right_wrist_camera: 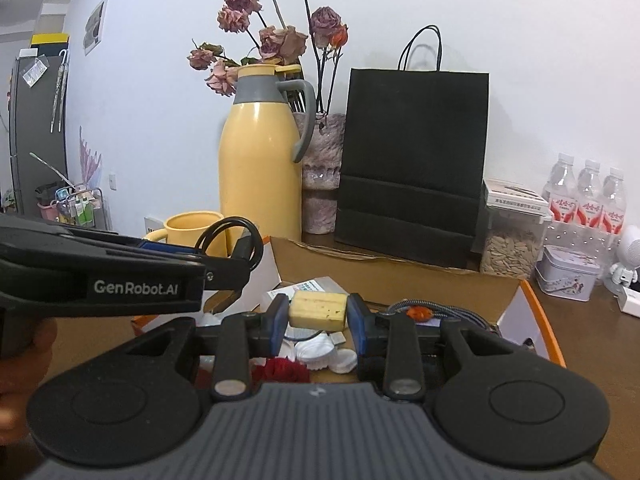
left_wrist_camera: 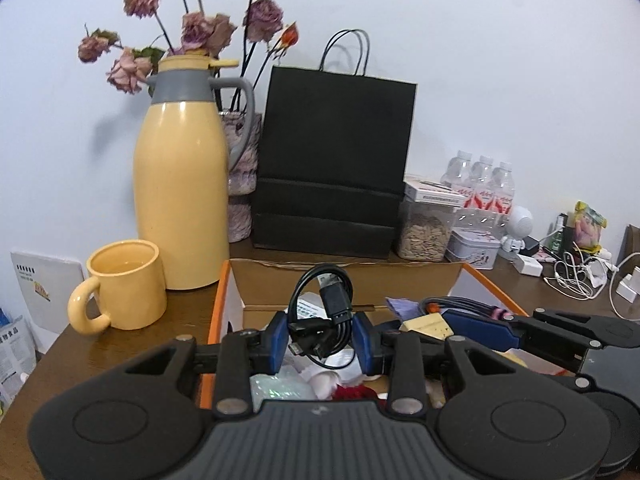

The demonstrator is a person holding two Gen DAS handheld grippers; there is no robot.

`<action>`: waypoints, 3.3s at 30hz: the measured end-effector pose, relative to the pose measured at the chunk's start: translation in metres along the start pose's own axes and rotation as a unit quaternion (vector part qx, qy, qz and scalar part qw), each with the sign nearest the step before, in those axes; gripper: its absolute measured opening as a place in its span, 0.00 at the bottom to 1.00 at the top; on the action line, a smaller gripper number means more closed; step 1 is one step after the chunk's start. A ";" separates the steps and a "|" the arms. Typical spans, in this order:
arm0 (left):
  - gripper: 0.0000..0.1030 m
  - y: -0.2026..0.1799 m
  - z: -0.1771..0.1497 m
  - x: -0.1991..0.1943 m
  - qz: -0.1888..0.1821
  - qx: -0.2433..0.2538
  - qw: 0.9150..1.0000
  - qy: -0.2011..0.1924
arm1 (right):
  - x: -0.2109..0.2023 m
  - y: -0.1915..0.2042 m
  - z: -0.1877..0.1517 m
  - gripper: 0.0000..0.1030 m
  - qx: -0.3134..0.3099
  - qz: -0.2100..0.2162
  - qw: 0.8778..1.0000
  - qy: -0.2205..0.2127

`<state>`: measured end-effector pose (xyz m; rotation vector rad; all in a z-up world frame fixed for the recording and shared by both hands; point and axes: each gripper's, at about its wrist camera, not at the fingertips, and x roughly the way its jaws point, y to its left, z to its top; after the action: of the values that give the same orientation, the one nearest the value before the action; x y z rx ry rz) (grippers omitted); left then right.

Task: Organize objects
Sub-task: 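Lift the cable coil and yellow block and carry them over the box, then open both tools to drop the cable coil and yellow block into the box, then withdraw both tools from the box toward the white caps, then grasp a white round cap with the right tool while the left tool grasps the other cap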

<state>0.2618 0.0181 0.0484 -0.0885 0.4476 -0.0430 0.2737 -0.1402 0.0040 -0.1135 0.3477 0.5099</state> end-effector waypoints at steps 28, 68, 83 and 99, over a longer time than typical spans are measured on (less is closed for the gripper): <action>0.94 0.012 0.012 0.044 0.007 0.027 1.000 -0.004 | 0.043 -0.008 0.004 0.90 -0.033 -0.053 0.998 0.011; 1.00 -0.013 -0.035 -0.027 0.012 0.006 0.999 -0.047 | -0.040 0.000 -0.037 1.00 -0.025 -0.086 0.996 0.001; 1.00 -0.016 -0.084 -0.046 0.026 -0.011 1.000 0.005 | -0.065 -0.021 -0.083 1.00 0.019 -0.078 0.993 0.085; 1.00 -0.019 -0.101 -0.018 0.048 0.011 0.995 0.089 | -0.018 -0.033 -0.084 0.29 0.070 -0.043 0.987 0.136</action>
<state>0.2011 -0.0079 -0.0328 -0.0419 0.6281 0.0392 0.2504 -0.1938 -0.0678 -0.0608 0.6412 0.3829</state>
